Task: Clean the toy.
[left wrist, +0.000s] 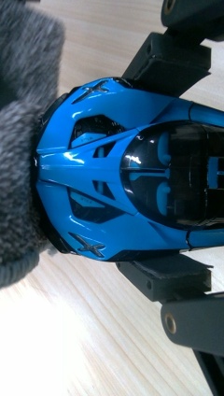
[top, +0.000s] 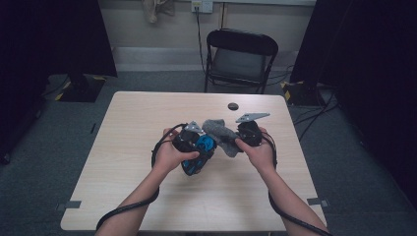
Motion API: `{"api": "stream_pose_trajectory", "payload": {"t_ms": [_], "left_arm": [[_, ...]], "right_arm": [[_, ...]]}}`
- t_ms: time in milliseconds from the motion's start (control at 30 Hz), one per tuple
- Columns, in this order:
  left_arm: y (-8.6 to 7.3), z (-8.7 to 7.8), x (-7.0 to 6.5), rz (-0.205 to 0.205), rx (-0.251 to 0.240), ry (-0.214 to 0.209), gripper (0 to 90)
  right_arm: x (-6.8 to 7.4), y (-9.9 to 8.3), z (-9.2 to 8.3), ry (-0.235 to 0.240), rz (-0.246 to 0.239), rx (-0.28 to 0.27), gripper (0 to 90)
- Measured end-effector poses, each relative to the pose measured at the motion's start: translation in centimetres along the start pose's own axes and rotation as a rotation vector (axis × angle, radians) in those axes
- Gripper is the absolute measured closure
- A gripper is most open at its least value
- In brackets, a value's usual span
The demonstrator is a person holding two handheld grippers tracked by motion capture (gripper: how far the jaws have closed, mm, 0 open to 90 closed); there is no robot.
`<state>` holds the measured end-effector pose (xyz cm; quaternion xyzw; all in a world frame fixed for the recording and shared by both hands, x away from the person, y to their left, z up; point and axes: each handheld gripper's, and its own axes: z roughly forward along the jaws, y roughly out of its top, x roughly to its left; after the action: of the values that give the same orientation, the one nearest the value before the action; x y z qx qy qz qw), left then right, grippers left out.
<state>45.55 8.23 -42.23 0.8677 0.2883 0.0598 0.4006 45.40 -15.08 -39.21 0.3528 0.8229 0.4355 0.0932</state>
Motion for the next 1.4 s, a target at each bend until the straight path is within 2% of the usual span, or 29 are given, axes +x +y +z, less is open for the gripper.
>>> {"api": "stream_pose_trajectory", "payload": {"t_ms": [67,233,333,500,633,733,867,900,967,1100,1267,1400], "left_arm": [[0.1,-0.2,0.4,-0.012,-0.007,0.017,24.7],[0.1,-0.5,0.9,-0.024,-0.007,0.020,24.7],[0.0,-0.7,0.5,-0.018,-0.016,0.000,24.7],[0.1,-0.8,-0.8,0.008,-0.019,-0.046,24.7],[0.4,-0.5,-1.5,0.023,-0.025,-0.075,24.7],[0.6,-0.2,-1.9,0.029,-0.026,-0.087,24.7],[0.4,0.4,-1.8,0.035,0.006,-0.076,24.7],[0.3,0.5,-1.7,0.037,0.012,-0.064,24.7],[-0.1,0.6,-0.9,0.013,0.013,-0.046,24.7],[-0.6,0.4,0.2,-0.011,0.025,-0.015,24.7],[-0.7,0.2,1.1,-0.027,0.020,0.012,24.7],[-0.7,0.0,1.5,-0.041,0.014,0.016,24.7]], "right_arm": [[0.2,-0.4,0.1,0.012,-0.019,0.023,78.0],[0.3,-1.2,0.1,0.044,-0.016,0.036,78.0],[-0.1,-1.4,-0.3,0.015,0.011,0.016,78.0],[-1.9,-0.8,-1.4,-0.055,0.055,-0.028,77.8],[-2.4,-0.3,-1.3,-0.059,0.062,-0.033,77.8],[-1.6,0.1,-0.2,-0.033,0.059,-0.036,77.8],[-1.1,0.6,0.4,-0.008,0.053,-0.032,77.8],[-0.9,0.7,0.6,0.002,0.047,-0.027,77.8],[-0.5,1.1,0.9,0.021,0.031,-0.016,77.8],[-0.1,1.1,0.9,0.060,0.034,-0.019,77.8],[0.6,1.0,1.0,0.098,0.015,0.003,77.8],[0.8,0.7,0.8,0.113,0.002,0.017,77.8]]}}
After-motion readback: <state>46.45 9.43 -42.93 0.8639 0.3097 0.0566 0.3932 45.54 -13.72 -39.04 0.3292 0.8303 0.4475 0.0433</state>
